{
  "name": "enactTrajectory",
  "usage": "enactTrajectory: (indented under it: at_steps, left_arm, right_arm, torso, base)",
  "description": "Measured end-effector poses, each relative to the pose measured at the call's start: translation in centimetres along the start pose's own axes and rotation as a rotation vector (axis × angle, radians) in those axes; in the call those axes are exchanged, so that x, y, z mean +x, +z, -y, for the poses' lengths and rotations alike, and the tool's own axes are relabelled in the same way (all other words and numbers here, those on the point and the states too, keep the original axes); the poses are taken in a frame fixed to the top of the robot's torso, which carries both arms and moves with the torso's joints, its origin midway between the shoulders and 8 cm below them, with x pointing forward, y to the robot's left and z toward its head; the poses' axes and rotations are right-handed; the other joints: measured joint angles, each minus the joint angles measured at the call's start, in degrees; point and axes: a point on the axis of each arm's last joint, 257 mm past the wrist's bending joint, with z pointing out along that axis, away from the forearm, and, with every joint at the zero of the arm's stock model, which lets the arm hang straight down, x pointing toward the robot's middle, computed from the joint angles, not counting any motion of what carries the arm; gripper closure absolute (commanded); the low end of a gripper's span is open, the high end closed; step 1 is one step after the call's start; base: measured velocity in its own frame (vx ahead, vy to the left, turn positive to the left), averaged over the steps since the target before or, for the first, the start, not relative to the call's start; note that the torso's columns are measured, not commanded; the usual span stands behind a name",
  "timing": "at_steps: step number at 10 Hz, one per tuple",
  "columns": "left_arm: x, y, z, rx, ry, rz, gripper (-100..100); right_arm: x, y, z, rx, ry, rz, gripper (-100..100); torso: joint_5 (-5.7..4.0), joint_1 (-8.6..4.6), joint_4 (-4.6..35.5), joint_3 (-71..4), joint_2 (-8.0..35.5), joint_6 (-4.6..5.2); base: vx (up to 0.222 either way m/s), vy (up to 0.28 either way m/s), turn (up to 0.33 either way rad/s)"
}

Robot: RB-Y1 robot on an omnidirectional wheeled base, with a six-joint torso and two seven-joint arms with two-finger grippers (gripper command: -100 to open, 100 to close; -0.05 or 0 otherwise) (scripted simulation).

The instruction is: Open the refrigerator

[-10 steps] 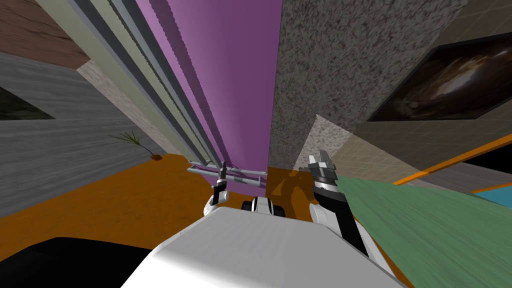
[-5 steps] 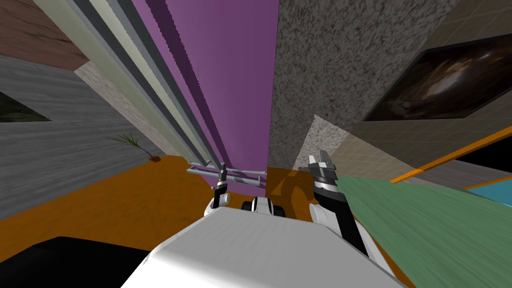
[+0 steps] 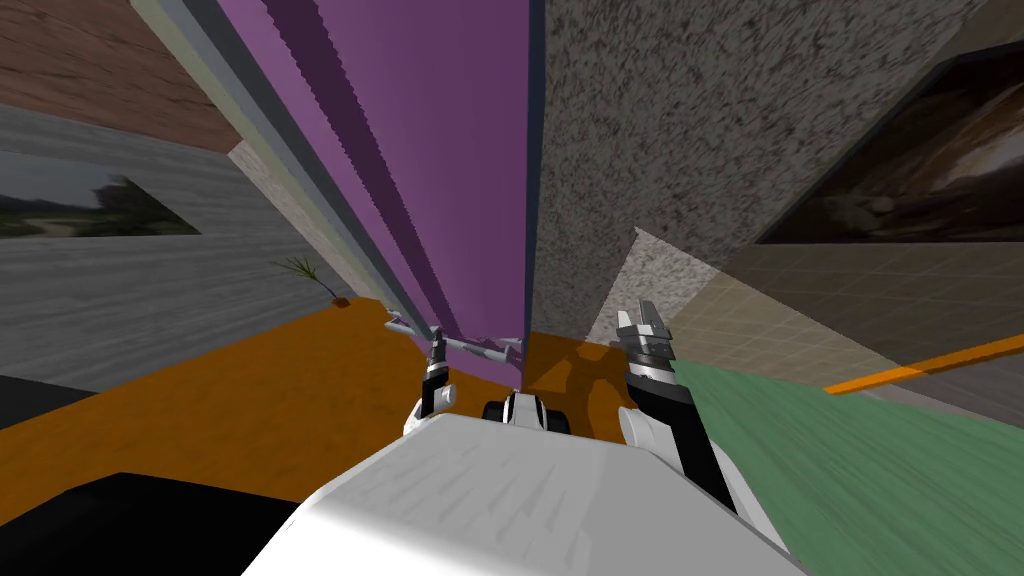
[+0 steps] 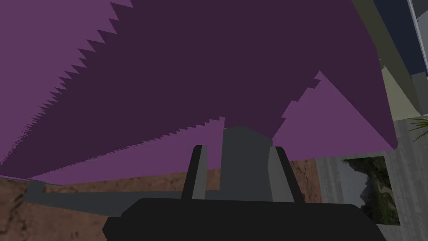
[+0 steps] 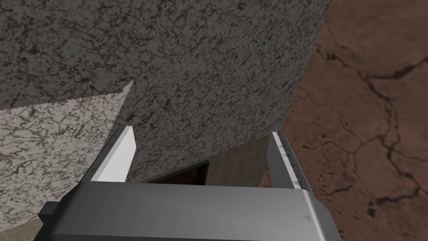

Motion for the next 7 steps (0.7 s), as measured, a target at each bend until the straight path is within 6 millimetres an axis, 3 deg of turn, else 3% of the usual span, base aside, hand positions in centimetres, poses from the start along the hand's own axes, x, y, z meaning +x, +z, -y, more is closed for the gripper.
enactTrajectory:
  at_steps: [5, 7]
  left_arm:
    - [-2.8, -0.7, -2.1, -0.081, 0.044, 0.059, 100]
    - [-5.1, -1.4, -2.9, -0.109, 0.069, 0.112, 100]
  right_arm:
    - [0.0, 0.0, 0.0, 0.0, 0.0, 0.0, 0]
    - [0.0, 0.0, 0.0, 0.0, 0.0, 0.0, 0]
  torso:
    - [-0.09, 0.21, 0.03, -0.21, -0.31, -0.09]
    - [-0.11, -0.08, 0.0, -0.13, -0.18, -0.11]
  base:
    - [-0.033, -0.195, 0.156]
    - [0.022, -0.271, 0.169]
